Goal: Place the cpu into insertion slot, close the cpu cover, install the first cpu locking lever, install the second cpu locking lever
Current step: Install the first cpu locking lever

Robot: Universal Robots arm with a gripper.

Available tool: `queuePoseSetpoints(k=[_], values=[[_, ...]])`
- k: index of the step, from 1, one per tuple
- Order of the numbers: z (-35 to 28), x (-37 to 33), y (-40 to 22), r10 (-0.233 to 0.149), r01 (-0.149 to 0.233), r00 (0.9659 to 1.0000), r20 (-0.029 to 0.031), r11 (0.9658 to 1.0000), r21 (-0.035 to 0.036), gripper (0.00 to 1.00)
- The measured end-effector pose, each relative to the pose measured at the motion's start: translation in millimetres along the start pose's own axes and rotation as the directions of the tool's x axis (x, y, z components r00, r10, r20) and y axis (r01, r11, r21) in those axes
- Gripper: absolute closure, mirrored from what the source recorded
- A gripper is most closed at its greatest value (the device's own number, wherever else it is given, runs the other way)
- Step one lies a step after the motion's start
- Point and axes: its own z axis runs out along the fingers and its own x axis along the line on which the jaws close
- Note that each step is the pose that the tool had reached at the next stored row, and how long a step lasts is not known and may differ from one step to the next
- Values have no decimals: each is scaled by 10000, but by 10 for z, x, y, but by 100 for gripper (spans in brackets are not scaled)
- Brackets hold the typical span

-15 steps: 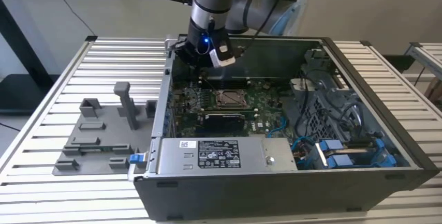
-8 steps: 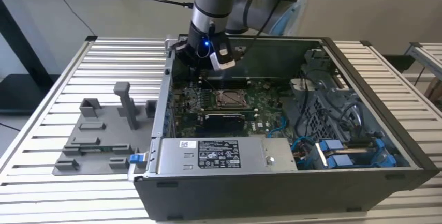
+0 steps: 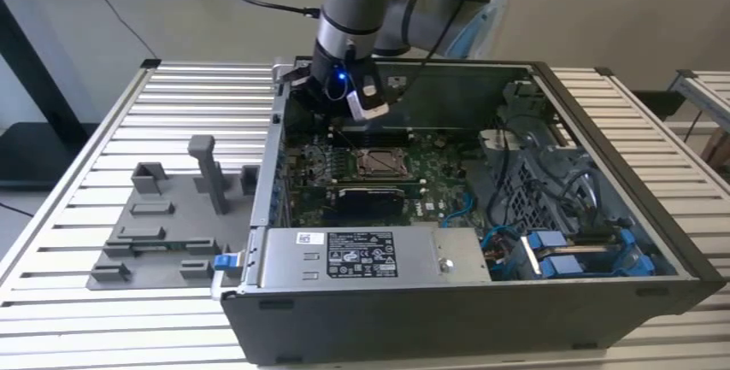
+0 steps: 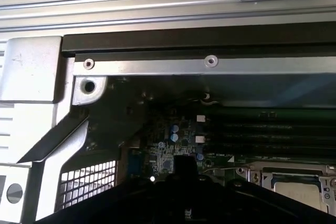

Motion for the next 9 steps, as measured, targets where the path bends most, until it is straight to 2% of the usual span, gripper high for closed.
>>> queuePoseSetpoints(k=[9], values=[[-12, -61, -7, -2, 2, 10000, -11, 10000, -33, 89]])
